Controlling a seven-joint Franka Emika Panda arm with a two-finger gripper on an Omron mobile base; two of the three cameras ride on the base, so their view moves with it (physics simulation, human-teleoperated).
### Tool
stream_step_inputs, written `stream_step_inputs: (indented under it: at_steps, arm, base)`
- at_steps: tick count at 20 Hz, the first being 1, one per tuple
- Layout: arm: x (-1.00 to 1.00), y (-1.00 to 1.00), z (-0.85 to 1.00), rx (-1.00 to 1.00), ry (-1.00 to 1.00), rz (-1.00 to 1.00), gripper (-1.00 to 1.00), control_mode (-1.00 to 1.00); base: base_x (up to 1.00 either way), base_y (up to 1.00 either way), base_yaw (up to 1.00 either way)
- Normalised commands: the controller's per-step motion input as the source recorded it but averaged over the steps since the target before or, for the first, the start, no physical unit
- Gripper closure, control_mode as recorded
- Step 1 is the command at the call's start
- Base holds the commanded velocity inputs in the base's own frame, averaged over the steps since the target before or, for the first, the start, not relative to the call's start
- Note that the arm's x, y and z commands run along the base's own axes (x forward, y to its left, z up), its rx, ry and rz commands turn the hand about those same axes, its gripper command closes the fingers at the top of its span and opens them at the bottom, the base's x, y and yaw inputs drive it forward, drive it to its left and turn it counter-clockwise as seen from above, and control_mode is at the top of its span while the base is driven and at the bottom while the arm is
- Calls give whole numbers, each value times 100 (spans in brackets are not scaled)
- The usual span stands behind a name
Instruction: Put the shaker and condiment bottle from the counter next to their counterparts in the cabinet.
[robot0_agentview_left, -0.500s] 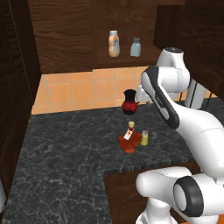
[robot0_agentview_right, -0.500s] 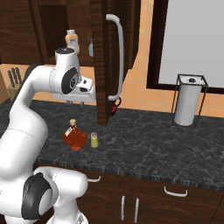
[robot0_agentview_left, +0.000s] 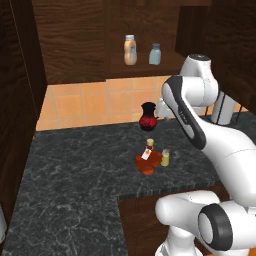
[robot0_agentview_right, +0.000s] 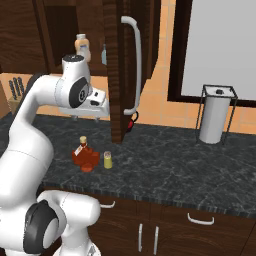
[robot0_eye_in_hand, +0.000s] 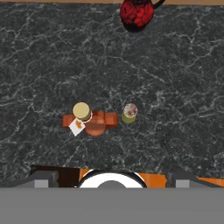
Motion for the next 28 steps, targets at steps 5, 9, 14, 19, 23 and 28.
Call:
stream_step_inputs:
  at_steps: [5,9,14,19,23,28]
  arm:
    - [-18,0,-2,0,0,0,-100,-100]
    - [-12,9,-15,-4,0,0,-100,-100]
    - [0,6,-20,-4,0,0,-100,-100]
    - [0,3,-27,0,0,0,-100,-100]
    - [0,0,-23,13,0,-1,-100,-100]
    - [0,6,-19,15,0,-6,-100,-100]
  base:
    - [0,0,0]
    - [0,0,0]
    - [0,0,0]
    - [0,0,0]
    - [0,0,0]
    - [0,0,0]
